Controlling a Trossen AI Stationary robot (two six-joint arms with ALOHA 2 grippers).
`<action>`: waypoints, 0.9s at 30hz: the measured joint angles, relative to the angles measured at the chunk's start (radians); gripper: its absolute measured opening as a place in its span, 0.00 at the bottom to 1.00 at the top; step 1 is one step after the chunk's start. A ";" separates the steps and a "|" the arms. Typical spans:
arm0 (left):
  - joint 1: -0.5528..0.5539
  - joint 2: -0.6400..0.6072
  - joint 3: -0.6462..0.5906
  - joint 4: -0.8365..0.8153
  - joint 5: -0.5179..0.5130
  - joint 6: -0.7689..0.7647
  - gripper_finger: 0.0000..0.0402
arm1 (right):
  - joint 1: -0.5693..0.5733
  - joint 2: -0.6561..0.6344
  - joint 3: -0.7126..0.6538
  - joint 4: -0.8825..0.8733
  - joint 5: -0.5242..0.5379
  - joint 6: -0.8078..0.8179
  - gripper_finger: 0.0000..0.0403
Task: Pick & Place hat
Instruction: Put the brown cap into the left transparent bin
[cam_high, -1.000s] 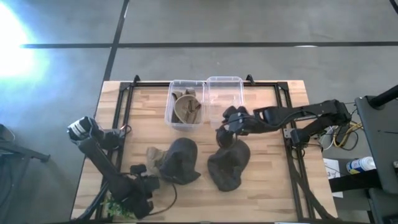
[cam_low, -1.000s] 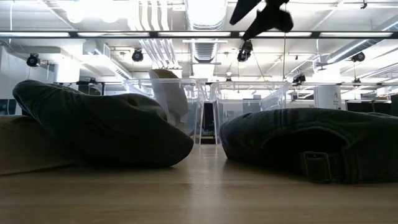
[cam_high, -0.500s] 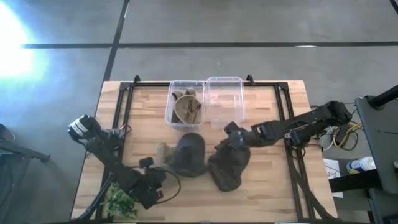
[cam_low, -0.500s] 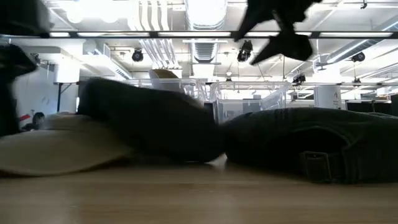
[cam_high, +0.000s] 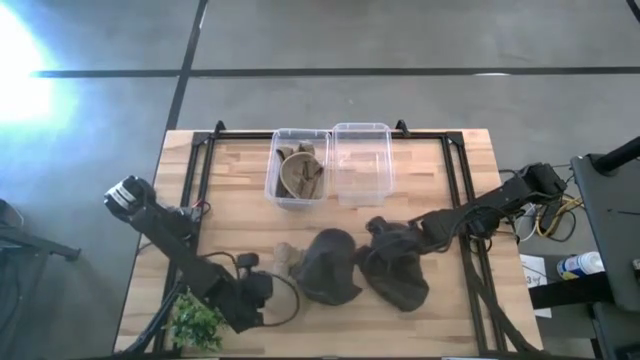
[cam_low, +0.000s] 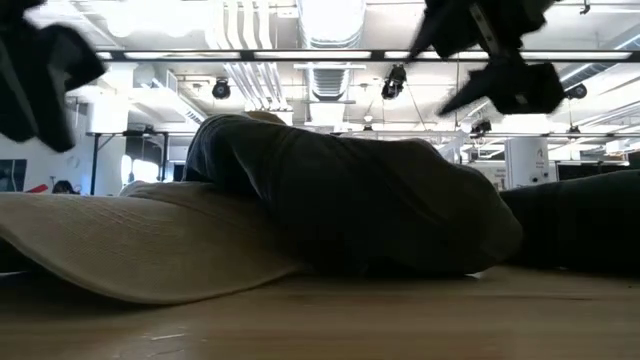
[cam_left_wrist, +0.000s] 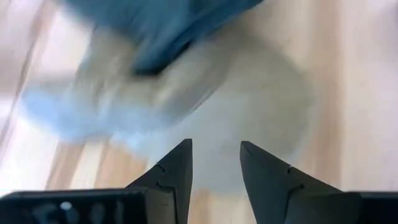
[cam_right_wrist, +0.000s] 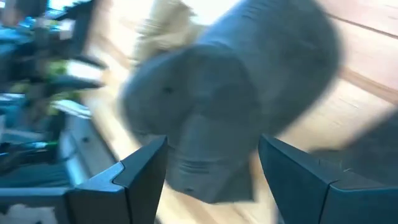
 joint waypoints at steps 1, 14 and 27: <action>0.001 -0.013 -0.009 -0.024 0.031 -0.063 0.32 | -0.002 0.000 -0.001 0.031 0.000 -0.010 0.61; -0.028 -0.031 -0.181 0.426 0.426 -0.743 0.32 | -0.050 0.000 -0.012 0.093 -0.001 -0.043 0.61; -0.061 -0.031 -0.418 0.917 0.022 -1.243 0.32 | -0.060 0.000 -0.012 0.079 0.003 -0.092 0.61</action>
